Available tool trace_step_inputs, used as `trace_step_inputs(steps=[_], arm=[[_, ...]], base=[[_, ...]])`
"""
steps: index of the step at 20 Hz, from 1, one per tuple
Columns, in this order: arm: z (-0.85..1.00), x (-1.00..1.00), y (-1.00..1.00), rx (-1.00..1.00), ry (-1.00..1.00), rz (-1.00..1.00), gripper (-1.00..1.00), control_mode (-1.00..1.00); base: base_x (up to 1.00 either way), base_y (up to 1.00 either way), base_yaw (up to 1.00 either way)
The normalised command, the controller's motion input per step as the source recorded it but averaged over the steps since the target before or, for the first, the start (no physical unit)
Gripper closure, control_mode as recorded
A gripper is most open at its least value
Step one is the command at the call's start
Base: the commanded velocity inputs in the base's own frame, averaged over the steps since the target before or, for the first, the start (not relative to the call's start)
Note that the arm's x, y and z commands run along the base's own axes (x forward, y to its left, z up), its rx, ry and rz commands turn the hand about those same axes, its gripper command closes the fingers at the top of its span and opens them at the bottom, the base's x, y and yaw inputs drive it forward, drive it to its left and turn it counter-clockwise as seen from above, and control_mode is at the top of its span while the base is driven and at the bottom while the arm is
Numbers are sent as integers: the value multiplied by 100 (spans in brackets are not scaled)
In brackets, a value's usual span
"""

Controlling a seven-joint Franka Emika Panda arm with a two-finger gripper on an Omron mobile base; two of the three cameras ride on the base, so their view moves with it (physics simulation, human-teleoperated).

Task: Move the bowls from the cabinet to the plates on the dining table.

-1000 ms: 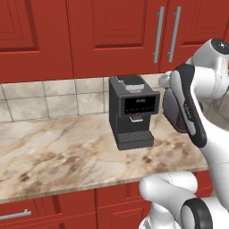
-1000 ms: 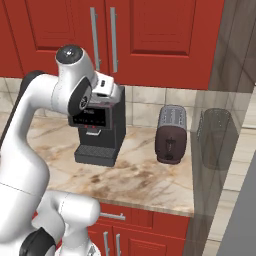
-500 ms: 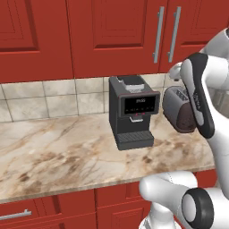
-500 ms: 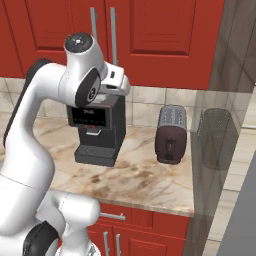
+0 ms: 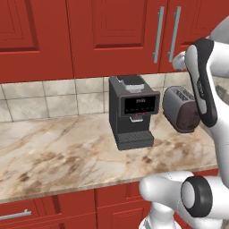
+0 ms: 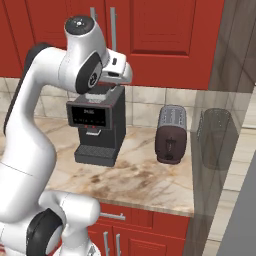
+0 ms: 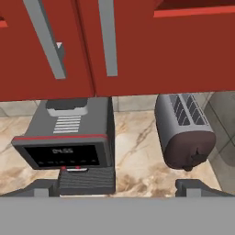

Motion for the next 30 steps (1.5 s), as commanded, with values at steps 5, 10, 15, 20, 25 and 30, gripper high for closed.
trace_step_inputs(steps=[5, 10, 15, 20, 25, 30], arm=[[17, 17, 0, 0, 0, 0, -100, -100], [8, 40, 0, -1, 0, 0, -100, -100], [2, 53, 0, -2, 0, 0, -100, -100], [4, 44, 0, -2, 0, 0, -100, -100], [7, 42, 0, -3, 0, 0, -100, -100], [3, 47, 0, -3, 0, 0, -100, -100]], base=[[0, 0, 0], [0, 0, 0], [0, 0, 0], [0, 0, 0], [0, 0, 0], [0, 0, 0]])
